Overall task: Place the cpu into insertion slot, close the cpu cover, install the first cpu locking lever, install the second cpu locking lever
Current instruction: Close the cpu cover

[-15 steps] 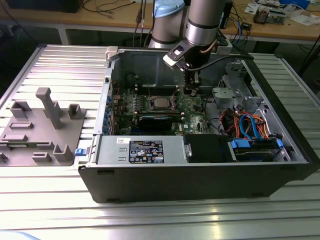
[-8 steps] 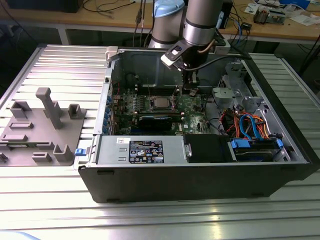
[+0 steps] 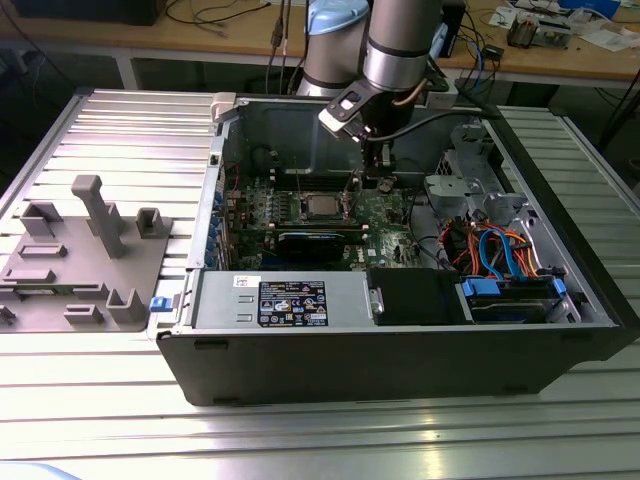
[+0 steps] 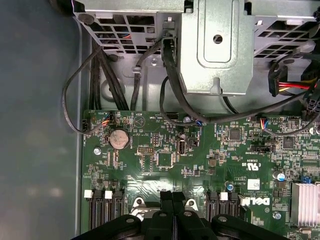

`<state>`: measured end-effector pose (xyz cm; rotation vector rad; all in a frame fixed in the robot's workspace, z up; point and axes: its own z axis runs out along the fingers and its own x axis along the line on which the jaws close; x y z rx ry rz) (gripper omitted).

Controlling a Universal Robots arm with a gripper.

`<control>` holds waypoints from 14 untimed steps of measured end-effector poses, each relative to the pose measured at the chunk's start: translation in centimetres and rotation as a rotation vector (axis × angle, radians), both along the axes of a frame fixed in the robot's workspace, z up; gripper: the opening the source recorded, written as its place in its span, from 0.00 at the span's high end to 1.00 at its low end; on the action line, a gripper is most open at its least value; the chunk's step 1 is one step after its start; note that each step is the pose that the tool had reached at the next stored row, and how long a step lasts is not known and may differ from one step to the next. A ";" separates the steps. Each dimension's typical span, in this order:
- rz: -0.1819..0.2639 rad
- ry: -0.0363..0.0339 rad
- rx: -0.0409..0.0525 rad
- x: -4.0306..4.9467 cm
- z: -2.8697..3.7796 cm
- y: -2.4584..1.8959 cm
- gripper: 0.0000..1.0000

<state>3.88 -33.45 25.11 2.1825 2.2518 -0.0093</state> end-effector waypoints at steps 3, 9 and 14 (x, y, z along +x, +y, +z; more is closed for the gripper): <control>0.000 0.0000 0.0000 -0.18 0.00 0.00 0.89; 0.000 -0.0001 0.0000 -0.60 0.00 0.00 0.89; 0.000 0.0000 -0.0001 -0.82 0.00 0.00 0.89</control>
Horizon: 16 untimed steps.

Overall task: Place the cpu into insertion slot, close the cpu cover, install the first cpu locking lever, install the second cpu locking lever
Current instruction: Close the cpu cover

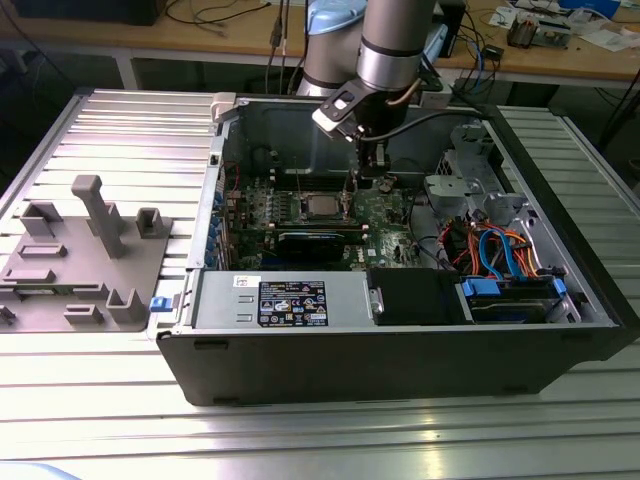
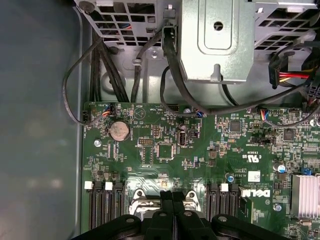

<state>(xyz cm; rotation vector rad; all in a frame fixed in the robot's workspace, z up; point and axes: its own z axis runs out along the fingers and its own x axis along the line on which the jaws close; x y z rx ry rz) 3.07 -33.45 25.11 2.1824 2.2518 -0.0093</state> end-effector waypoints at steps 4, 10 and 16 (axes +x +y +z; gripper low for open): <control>0.000 0.0000 0.0000 -0.17 0.00 0.00 0.89; 0.000 0.0000 0.0000 -0.47 0.00 0.00 0.89; 0.000 0.0000 0.0000 -0.55 0.00 0.00 0.89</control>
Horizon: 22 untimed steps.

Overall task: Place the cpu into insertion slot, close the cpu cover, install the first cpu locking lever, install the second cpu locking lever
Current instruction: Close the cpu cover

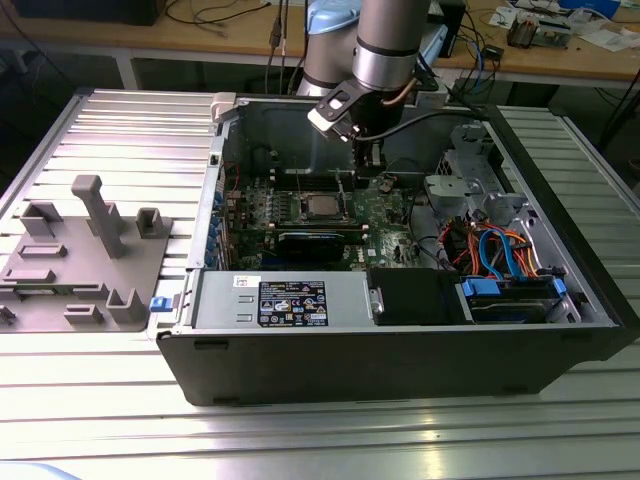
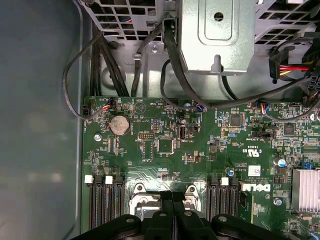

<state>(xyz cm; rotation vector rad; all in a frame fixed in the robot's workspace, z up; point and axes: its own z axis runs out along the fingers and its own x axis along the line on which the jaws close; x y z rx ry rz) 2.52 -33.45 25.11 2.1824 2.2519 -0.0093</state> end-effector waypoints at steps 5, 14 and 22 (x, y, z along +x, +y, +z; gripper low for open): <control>0.000 0.0000 -0.0001 -0.01 0.00 0.00 0.89; 0.020 -0.0001 0.0016 -1.35 -0.57 -0.04 0.89; 0.032 0.0000 0.0035 -3.67 -1.42 -0.05 0.89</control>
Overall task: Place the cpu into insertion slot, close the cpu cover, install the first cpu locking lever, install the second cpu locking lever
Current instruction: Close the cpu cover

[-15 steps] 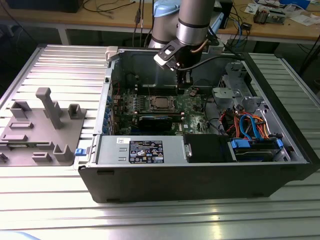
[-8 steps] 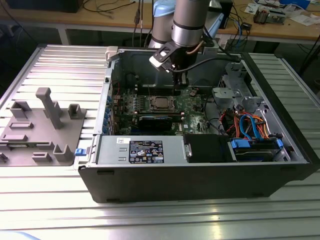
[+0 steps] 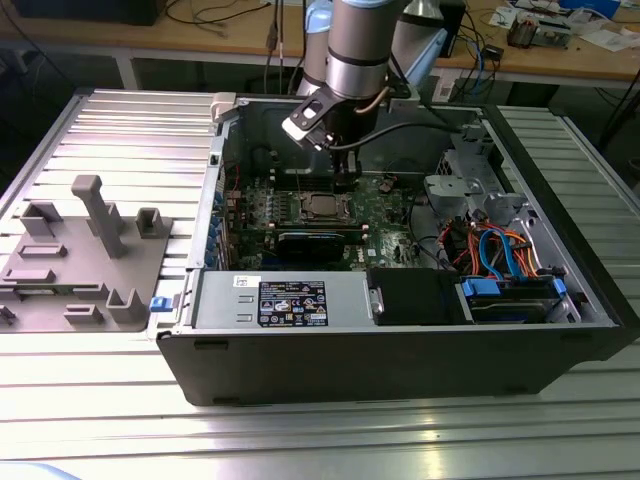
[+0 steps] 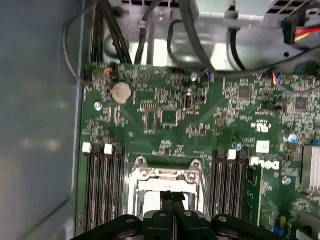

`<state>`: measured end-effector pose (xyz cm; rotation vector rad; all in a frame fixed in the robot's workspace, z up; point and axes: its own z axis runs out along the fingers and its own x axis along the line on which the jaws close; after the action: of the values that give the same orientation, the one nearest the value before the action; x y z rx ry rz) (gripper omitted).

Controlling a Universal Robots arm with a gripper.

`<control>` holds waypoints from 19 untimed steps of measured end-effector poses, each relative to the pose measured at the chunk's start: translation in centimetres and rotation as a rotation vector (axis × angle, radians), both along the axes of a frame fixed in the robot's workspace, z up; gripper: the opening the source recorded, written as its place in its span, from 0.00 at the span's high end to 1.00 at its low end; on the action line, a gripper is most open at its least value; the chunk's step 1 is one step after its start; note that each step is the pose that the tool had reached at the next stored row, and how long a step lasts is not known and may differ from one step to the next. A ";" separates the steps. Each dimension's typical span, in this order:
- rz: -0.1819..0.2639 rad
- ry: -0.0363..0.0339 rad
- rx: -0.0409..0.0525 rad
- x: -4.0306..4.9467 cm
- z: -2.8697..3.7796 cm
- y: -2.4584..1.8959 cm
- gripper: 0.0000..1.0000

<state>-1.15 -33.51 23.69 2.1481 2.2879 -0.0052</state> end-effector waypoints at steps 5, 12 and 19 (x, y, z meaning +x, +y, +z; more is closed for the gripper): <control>0.000 0.0000 0.0000 -1.08 -0.55 0.00 0.89; 0.000 0.0000 0.0000 -2.08 -1.49 0.00 0.89; 0.000 0.0001 0.0000 -3.20 -2.20 -0.01 0.89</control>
<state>-4.35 -33.51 21.49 2.1481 2.2879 -0.0053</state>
